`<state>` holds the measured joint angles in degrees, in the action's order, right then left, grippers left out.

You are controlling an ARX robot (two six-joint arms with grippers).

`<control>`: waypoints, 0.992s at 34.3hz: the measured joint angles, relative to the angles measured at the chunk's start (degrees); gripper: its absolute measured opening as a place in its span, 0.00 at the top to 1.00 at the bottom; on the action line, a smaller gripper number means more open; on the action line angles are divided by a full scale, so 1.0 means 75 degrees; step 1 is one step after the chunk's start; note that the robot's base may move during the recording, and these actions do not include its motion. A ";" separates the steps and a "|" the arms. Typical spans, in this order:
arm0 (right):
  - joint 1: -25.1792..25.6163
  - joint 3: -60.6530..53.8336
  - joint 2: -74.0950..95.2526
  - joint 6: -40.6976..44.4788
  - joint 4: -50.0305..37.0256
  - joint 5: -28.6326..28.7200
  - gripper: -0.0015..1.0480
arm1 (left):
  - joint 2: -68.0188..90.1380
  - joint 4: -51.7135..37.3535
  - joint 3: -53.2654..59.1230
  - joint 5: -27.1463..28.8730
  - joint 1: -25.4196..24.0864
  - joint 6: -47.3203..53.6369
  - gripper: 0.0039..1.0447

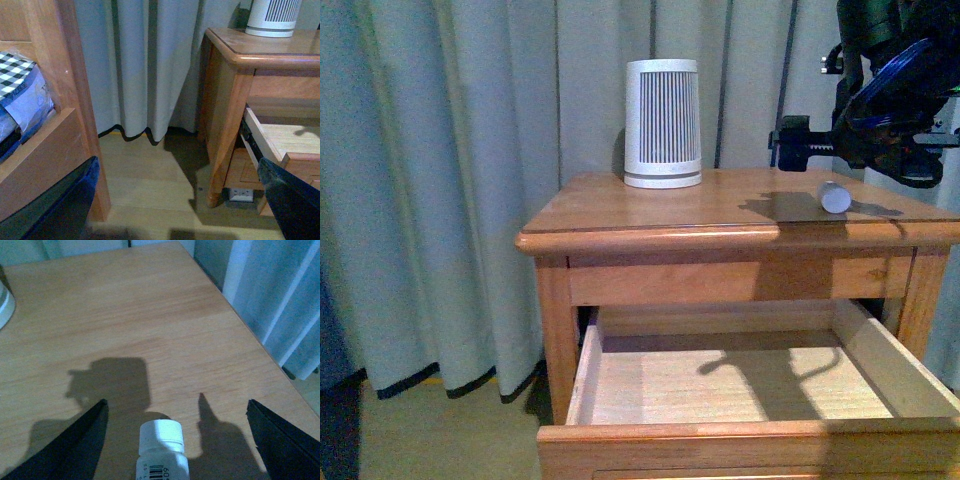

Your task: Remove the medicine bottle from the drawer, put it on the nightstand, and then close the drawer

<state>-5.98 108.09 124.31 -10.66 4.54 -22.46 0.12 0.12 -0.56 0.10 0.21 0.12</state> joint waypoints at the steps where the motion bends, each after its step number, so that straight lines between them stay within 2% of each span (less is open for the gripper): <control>1: -0.0003 -0.0216 -0.0157 -0.0035 -0.0219 0.0067 0.13 | 0.0000 0.0000 0.0000 0.0000 0.0000 0.0000 0.06; 3: -0.0023 -0.0699 -0.0560 -0.0047 -0.0647 0.0140 0.05 | 0.0000 0.0000 0.0000 0.0000 0.0000 0.0000 0.06; 5: -0.0044 -0.1378 -0.1204 -0.0044 -0.1125 0.0082 0.07 | 0.0000 0.0000 0.0000 0.0003 0.0000 -0.0003 0.06; 14: -0.0315 -0.5272 -0.5123 -0.0224 -0.1830 -0.0294 0.07 | 0.0000 0.0000 0.0000 0.0003 0.0000 0.0000 0.06; 21: -0.0848 -0.8632 -0.7539 -0.0495 -0.1679 -0.0580 0.07 | 0.0000 0.0000 0.0000 0.0000 0.0000 0.0000 0.06; 29: -0.1469 -1.1313 -0.8279 -0.1169 -0.1408 -0.0347 0.07 | 0.0000 0.0000 0.0000 0.0000 0.0000 0.0000 0.06; 34: -0.1512 -1.2225 -0.7705 -0.1291 -0.2206 -0.0242 0.07 | 0.0000 0.0000 0.0000 0.0003 0.0000 0.0000 0.06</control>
<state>-17.32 16.40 66.52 -20.34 -12.01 -24.27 0.12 0.12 -0.56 0.12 0.21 0.12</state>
